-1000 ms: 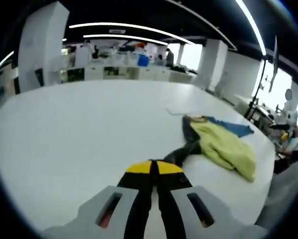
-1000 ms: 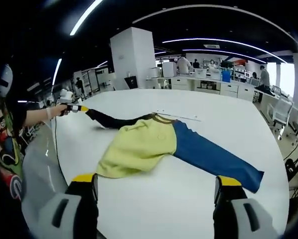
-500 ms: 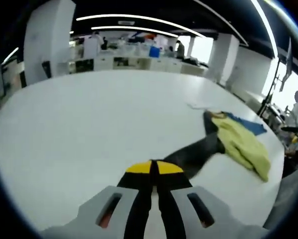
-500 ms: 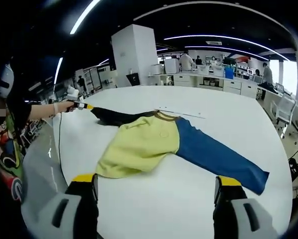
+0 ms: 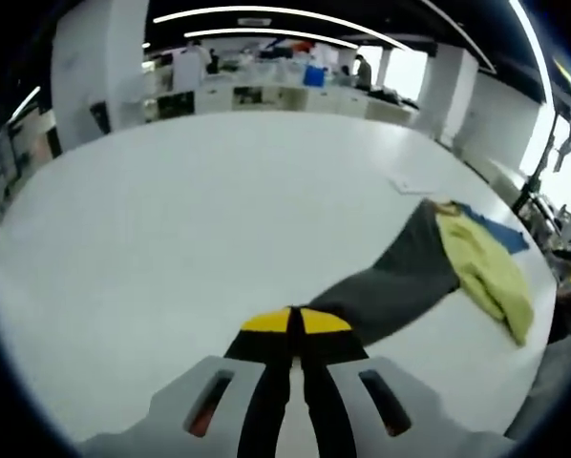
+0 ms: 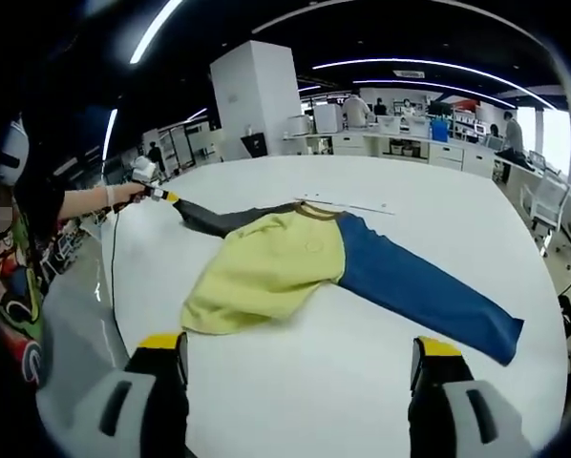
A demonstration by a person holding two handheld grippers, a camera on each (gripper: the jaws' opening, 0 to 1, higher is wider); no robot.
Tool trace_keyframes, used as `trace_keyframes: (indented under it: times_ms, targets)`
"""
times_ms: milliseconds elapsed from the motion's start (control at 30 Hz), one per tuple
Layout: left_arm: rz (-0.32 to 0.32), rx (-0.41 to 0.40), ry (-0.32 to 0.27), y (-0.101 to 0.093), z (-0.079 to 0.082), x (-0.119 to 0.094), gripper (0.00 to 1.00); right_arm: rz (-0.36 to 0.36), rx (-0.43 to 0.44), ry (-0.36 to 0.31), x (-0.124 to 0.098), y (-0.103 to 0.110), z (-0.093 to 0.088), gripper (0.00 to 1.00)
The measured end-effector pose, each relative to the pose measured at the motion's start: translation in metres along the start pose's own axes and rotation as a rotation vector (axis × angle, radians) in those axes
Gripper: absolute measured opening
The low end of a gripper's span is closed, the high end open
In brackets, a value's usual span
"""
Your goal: Fold the garment on the visible template until the final outline fits inside the template.
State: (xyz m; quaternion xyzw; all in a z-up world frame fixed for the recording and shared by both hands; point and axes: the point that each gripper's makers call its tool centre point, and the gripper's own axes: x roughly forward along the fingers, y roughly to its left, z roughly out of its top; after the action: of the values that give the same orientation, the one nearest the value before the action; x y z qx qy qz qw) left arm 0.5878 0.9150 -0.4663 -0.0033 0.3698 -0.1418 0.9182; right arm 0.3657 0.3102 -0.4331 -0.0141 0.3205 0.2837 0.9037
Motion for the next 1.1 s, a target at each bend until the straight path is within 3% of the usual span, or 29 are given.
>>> trace_keyframes:
  times_ms: [167, 733, 1100]
  targets:
    - [0.012, -0.005, 0.045, 0.007, -0.007, 0.016, 0.0, 0.005, 0.004, 0.006, 0.003, 0.002, -0.001, 0.98]
    - [0.042, 0.035, 0.094, 0.015, -0.009, 0.064, 0.0, -0.018, 0.039, 0.05, 0.002, -0.007, -0.02, 0.97]
    - [0.04, 0.046, 0.089, 0.008, -0.01, 0.065, 0.0, -0.022, 0.045, 0.06, 0.003, -0.006, -0.022, 0.97]
